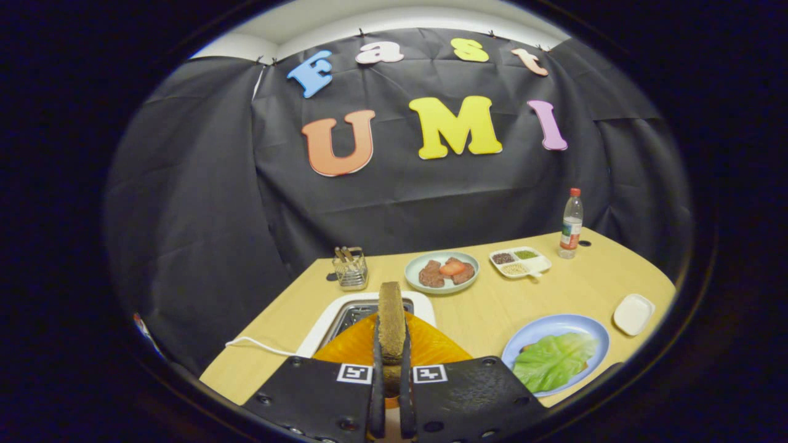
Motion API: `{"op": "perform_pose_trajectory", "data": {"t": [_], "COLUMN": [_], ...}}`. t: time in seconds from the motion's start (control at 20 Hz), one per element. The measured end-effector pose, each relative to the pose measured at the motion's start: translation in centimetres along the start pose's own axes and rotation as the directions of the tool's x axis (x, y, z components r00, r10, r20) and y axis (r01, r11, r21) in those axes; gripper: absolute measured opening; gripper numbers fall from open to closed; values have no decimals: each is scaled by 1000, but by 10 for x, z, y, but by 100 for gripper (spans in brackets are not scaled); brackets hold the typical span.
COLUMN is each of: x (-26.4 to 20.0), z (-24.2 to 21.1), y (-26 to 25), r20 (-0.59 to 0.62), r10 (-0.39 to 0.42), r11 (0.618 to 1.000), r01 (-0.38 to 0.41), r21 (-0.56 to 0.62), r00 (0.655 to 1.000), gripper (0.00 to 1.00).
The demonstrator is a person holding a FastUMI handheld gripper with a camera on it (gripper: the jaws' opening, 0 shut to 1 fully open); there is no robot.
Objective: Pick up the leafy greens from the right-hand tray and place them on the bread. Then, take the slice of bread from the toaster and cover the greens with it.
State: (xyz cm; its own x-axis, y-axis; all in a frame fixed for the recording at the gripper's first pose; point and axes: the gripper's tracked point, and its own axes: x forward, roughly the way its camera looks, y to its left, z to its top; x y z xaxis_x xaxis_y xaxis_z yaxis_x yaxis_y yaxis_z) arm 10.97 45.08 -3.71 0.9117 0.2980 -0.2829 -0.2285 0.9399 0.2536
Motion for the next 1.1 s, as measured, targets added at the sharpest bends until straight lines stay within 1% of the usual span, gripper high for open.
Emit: {"op": "perform_pose_trajectory", "data": {"t": [0.05,0.2,0.25,0.4,0.5,0.65,0.8,0.95,1.1], "x": [-9,-25,-33,-53,-63,-68,-60,-47,-39], "z": [14,44,55,82,87,71,45,16,-2], "y": [-3,-7,-14,-43,-70,-115,-150,-174,-190], "r20": [27,62,79,146,177,180,153,78,45], "r10": [7,48,49,20,-12,-74,-105,-100,-100], "r11": [1000,997,996,995,996,995,993,991,984], "r01": [-7,-51,-54,-35,-4,61,96,92,92], "r21": [1,53,71,98,90,80,66,102,153], "r00": [1000,997,996,989,984,981,983,992,994], "gripper": [2,2,2,2,1,1,1,1,1]}}
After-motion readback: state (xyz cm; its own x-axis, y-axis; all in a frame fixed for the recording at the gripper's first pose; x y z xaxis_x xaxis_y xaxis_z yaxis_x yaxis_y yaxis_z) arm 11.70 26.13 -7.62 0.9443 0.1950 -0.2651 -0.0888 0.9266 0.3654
